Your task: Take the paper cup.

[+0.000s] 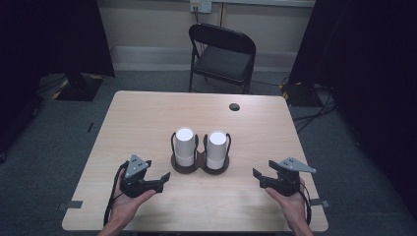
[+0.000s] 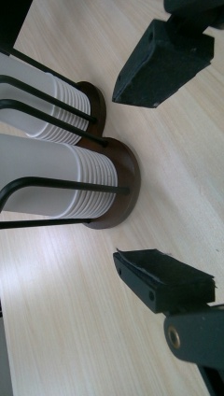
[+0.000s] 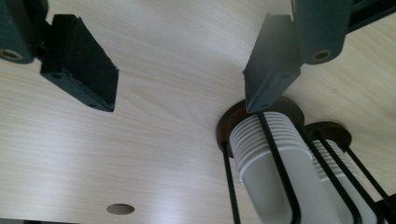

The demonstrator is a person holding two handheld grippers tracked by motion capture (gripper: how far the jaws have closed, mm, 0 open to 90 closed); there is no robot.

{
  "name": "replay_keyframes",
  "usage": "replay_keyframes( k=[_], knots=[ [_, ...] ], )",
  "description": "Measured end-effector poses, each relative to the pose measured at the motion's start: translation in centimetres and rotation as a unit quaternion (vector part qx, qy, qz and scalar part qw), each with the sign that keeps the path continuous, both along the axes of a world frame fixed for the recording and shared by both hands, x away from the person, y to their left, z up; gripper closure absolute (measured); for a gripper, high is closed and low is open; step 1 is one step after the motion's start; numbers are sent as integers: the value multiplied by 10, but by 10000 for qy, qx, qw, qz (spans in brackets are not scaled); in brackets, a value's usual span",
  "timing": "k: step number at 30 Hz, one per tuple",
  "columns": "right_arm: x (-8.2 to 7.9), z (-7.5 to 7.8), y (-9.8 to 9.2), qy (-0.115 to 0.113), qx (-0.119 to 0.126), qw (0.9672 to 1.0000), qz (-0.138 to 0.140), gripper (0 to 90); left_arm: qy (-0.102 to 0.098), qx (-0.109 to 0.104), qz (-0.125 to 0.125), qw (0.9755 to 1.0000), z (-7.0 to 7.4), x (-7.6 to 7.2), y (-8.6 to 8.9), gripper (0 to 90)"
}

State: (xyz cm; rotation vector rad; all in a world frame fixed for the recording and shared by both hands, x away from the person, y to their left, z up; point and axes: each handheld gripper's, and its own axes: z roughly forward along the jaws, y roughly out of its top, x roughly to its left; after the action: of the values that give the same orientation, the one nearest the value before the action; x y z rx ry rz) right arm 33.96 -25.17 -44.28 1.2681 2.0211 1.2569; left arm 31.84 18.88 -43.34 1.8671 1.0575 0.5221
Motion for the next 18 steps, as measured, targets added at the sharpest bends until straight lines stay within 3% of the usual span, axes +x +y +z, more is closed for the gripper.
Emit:
replay_keyframes(
  k=[4,12,18],
  knots=[
    [1,5,8,4,79,9996,273,282,-32,-12,-27,10000,1,-3,0,195],
    [2,16,19,-62,190,9983,550,272,-50,7,-32,10000,3,-5,0,196],
    [11,30,29,-277,319,9957,820,279,-60,-17,6,10000,2,-5,-2,188]
  ],
)
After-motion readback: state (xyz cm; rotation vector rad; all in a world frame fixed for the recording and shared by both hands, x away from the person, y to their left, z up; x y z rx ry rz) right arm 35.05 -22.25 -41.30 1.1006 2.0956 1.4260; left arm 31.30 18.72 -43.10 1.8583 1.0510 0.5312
